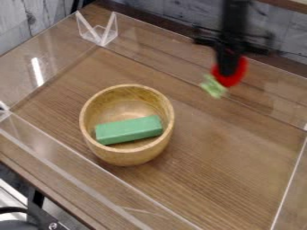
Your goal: Move the red fruit to the right side of the table
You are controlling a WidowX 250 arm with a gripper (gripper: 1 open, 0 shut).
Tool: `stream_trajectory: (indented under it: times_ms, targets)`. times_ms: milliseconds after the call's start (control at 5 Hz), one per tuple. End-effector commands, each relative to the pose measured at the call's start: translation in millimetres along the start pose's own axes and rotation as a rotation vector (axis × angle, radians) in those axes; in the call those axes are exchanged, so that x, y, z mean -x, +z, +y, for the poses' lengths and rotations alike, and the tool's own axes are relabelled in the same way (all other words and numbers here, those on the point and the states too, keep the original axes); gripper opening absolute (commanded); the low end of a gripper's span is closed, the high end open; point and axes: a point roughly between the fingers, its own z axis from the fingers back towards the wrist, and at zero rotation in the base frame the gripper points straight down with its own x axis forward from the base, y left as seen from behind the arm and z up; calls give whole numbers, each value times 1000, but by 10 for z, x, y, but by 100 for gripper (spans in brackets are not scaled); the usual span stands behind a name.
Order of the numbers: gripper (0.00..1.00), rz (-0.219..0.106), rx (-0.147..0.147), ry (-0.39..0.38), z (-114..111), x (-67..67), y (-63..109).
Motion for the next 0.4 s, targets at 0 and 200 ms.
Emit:
stream_trajectory:
  times_ms: [0,200]
  targets:
    - [0,-27,10,-50,-338,-45,-115]
    - [0,-16,11,-44,-431,67,-291]
